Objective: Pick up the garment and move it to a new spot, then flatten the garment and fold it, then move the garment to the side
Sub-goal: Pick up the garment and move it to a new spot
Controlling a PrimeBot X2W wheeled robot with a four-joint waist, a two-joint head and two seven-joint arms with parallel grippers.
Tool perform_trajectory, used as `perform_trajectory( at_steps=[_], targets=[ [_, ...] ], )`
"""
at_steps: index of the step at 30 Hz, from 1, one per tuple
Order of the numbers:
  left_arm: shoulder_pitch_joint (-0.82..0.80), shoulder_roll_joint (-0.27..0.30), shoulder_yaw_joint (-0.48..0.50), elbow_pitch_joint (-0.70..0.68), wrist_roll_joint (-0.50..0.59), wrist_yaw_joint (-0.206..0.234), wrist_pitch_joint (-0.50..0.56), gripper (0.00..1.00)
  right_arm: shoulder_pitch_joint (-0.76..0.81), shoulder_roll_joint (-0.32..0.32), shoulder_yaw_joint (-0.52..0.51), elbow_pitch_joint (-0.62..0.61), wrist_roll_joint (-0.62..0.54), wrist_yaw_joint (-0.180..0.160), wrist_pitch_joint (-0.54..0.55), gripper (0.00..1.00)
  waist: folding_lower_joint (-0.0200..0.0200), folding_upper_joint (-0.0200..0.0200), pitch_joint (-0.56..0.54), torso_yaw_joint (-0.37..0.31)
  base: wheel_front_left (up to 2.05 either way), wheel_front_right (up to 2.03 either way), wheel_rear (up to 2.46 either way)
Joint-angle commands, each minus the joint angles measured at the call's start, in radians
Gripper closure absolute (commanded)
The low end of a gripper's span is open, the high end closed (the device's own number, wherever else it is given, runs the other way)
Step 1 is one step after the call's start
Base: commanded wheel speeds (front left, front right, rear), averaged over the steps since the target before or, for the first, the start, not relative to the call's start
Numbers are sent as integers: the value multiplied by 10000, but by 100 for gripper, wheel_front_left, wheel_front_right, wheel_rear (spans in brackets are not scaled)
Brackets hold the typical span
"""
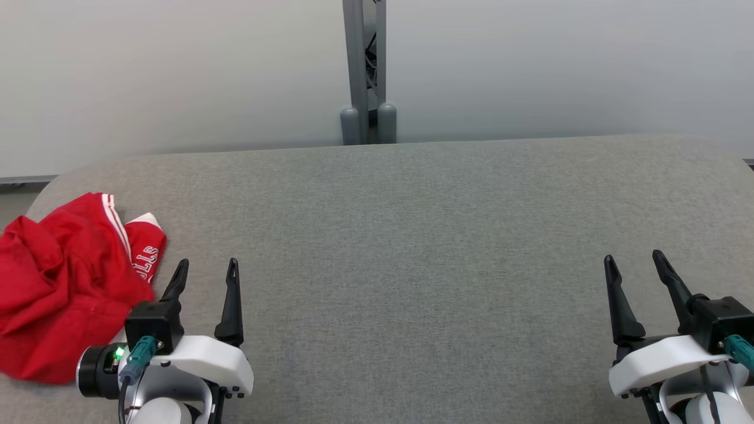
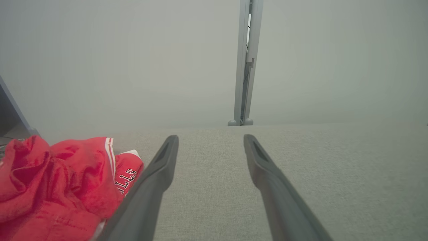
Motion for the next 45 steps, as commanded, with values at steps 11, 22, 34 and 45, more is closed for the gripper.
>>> perform_trajectory(
  at_steps=[11, 22, 34, 45],
  targets=[
    [-270, 149, 154, 52, -201, 167, -187, 0, -65, 26, 459, 39, 91, -1, -123, 0, 0, -1, 113, 1785, 0, 0, 0],
    [31, 243, 407, 31, -463, 378, -301, 0, -80, 98, 792, -49, 216, -1, -204, 0, 0, -1, 100, 3658, 0, 0, 0],
    [98, 303, 458, -17, -618, 490, -350, 0, -135, 149, 1050, -1, 329, -1, -220, 0, 0, -1, 179, 4398, 0, 0, 0],
    [-43, 353, 465, -86, -748, 575, -242, 0, -84, 157, 1108, -62, 334, -1, -79, 0, 0, -1, 140, 4339, 0, 0, 0]
  ],
)
